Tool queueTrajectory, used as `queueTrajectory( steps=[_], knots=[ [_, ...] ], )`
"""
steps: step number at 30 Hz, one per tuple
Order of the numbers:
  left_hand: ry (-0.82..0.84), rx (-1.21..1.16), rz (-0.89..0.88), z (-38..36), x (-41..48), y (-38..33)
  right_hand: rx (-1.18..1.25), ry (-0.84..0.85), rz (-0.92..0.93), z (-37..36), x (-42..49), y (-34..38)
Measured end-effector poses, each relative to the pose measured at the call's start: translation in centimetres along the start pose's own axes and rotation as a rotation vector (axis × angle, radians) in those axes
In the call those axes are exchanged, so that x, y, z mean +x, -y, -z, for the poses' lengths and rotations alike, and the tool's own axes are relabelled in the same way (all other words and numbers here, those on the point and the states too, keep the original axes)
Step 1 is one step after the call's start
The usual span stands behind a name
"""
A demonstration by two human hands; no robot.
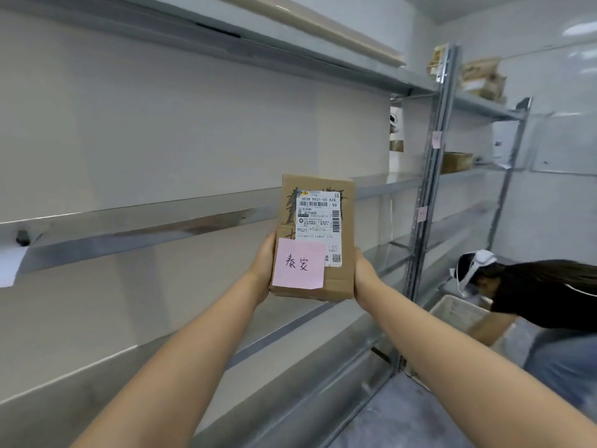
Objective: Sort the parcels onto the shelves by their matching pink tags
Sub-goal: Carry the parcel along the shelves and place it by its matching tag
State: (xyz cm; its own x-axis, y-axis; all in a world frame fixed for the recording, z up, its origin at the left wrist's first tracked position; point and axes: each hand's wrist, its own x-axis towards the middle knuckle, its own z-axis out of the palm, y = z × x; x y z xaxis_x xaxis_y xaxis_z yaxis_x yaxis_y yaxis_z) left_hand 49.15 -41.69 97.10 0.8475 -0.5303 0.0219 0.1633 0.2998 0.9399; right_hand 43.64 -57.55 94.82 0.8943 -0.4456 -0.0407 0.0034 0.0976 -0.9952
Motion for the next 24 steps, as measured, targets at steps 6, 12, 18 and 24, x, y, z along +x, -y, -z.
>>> queueTrajectory(
  steps=[6,12,18,24],
  knots=[
    [0.199,-0.013,0.053,-4.1,2.7,2.5,0.038,-0.146,0.011,4.9,-0.3,-0.5],
    [0.332,-0.035,0.122,-8.8,4.9,4.5,0.068,-0.313,0.005,10.2,-0.3,-0.5],
    [0.332,-0.086,0.153,-12.9,7.6,6.8,0.079,-0.370,0.013,15.0,0.9,0.0],
    [0.350,-0.116,0.155,-17.2,10.7,8.2,0.230,-0.357,0.001,20.1,3.8,0.0]
  ],
)
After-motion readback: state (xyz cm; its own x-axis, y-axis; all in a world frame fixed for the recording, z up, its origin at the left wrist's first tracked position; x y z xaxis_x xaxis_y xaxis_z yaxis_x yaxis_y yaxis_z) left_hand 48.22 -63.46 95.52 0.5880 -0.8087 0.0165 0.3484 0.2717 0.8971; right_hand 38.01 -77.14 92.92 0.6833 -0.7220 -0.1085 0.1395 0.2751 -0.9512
